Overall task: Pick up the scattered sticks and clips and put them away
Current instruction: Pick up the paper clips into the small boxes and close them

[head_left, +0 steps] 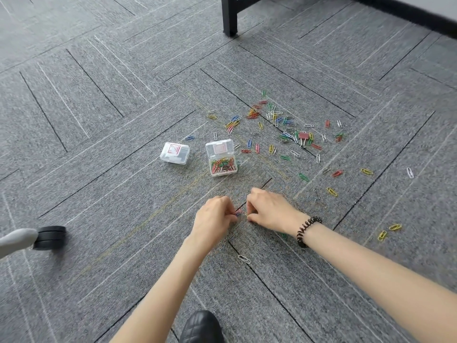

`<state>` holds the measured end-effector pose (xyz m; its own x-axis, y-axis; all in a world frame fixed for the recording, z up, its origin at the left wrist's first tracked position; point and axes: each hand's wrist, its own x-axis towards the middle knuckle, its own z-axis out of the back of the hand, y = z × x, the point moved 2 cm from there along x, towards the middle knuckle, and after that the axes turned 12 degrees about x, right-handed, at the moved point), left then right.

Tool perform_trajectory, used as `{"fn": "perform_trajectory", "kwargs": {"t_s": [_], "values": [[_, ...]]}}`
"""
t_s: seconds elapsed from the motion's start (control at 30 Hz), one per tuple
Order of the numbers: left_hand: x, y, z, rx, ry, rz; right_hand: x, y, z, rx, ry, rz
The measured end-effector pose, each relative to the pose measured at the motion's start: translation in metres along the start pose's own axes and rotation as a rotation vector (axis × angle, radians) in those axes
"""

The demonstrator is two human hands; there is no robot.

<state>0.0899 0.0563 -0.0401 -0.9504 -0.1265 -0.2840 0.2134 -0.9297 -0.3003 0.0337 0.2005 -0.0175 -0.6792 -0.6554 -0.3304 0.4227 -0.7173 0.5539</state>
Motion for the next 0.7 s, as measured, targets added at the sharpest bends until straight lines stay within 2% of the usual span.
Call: {"fn": "perform_trajectory", "kwargs": {"t_s": [0.07,0.17,0.3,0.4,0.53,0.6,0.7], "values": [[0.001,-0.003,0.002,0.049,0.014,0.012,-0.002,0.005,-0.003,-0.086,-0.019,0.056],[0.002,-0.007,0.004,0.135,0.03,-0.062,-0.005,0.01,-0.008,-0.197,-0.042,0.144],[-0.005,-0.007,0.002,0.234,-0.029,-0.179,-0.009,0.002,-0.003,-0.079,-0.056,0.111],[-0.012,-0.005,0.0,0.18,-0.096,-0.209,-0.012,-0.012,0.007,0.261,-0.093,-0.073],[-0.012,-0.001,0.003,-0.273,-0.051,-0.068,-0.016,-0.031,0.019,0.768,-0.081,-0.227],[-0.012,-0.002,0.008,-0.538,0.061,-0.011,-0.02,-0.038,0.022,1.06,-0.039,-0.282],[-0.011,-0.001,0.009,-0.826,0.334,-0.037,-0.026,-0.044,0.021,1.545,0.051,-0.338]]}}
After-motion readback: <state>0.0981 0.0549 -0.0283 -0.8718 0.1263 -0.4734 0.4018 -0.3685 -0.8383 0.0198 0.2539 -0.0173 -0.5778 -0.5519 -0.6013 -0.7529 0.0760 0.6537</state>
